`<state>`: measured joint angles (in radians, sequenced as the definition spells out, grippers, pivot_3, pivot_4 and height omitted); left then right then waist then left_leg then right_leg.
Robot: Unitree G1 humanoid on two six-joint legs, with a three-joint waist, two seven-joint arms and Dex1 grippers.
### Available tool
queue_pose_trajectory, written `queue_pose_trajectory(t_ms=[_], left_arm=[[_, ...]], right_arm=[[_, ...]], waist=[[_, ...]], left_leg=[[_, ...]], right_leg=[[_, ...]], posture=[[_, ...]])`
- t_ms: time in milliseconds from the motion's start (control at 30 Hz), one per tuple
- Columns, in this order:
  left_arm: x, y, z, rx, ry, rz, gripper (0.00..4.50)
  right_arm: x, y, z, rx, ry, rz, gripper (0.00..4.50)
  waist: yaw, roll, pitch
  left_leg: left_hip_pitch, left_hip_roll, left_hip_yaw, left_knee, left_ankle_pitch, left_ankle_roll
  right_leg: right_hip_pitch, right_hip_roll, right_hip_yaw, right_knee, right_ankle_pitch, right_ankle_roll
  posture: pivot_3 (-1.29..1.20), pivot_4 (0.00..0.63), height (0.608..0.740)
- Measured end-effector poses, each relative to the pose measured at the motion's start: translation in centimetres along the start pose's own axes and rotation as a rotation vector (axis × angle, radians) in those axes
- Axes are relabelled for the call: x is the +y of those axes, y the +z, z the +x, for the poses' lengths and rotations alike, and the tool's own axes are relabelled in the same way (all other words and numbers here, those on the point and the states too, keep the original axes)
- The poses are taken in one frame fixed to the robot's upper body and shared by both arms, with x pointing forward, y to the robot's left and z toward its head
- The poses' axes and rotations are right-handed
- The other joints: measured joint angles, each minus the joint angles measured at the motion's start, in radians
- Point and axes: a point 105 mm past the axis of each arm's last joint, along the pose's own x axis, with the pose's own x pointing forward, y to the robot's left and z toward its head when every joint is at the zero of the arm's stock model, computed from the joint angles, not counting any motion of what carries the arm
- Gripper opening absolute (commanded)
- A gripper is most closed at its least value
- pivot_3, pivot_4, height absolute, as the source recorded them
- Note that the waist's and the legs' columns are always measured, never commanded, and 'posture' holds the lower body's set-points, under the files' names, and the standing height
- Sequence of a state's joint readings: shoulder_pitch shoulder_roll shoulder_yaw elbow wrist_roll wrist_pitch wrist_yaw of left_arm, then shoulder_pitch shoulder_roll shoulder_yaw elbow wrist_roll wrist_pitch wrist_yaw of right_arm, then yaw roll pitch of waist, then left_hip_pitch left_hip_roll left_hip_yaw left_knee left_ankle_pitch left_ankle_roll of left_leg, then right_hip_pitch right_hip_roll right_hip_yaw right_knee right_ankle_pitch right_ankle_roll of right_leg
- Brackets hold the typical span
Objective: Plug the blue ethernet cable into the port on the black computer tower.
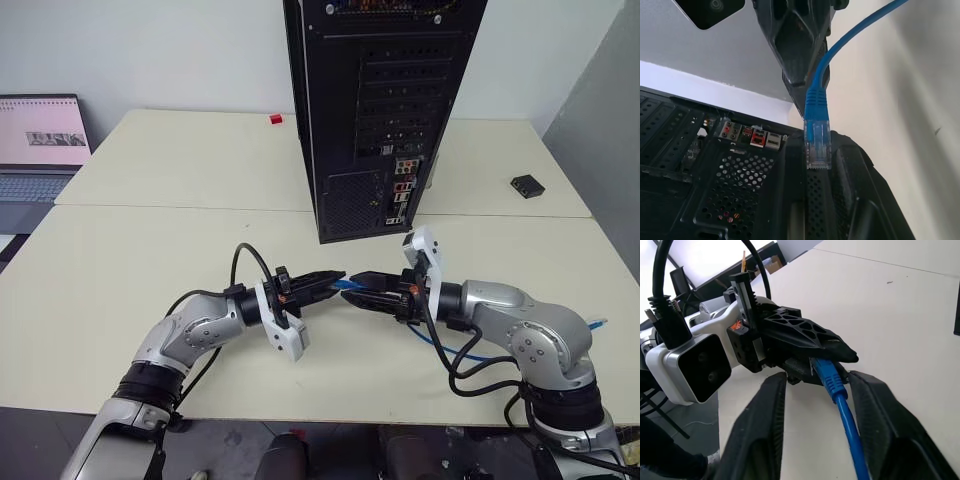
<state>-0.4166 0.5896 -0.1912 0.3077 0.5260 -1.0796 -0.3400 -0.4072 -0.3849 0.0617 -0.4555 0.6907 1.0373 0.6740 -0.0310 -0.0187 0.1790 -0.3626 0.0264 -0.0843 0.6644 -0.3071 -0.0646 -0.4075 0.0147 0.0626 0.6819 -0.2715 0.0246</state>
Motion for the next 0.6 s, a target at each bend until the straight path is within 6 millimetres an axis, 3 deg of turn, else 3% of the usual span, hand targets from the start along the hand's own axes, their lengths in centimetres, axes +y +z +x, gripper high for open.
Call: queue_pose_trajectory(t_ms=[200, 600], left_arm=[[-0.10, 0.05, -0.01, -0.001, 0.000, 0.000, 0.30], [-0.30, 0.10, -0.04, 0.001, 0.004, -0.007, 0.30]], right_arm=[[-0.39, -0.13, -0.07, 0.006, -0.014, 0.009, 0.02], [-0.48, -0.21, -0.04, 0.011, -0.010, 0.016, 0.00]], waist=[[0.000, 0.000, 0.000], [0.000, 0.000, 0.000]], left_leg=[[0.000, 0.000, 0.000, 0.000, 0.000, 0.000], [0.000, 0.000, 0.000, 0.000, 0.000, 0.000]], right_leg=[[0.000, 0.000, 0.000, 0.000, 0.000, 0.000], [0.000, 0.000, 0.000, 0.000, 0.000, 0.000]], posture=[[0.00, 0.150, 0.740], [0.00, 0.150, 0.740]])
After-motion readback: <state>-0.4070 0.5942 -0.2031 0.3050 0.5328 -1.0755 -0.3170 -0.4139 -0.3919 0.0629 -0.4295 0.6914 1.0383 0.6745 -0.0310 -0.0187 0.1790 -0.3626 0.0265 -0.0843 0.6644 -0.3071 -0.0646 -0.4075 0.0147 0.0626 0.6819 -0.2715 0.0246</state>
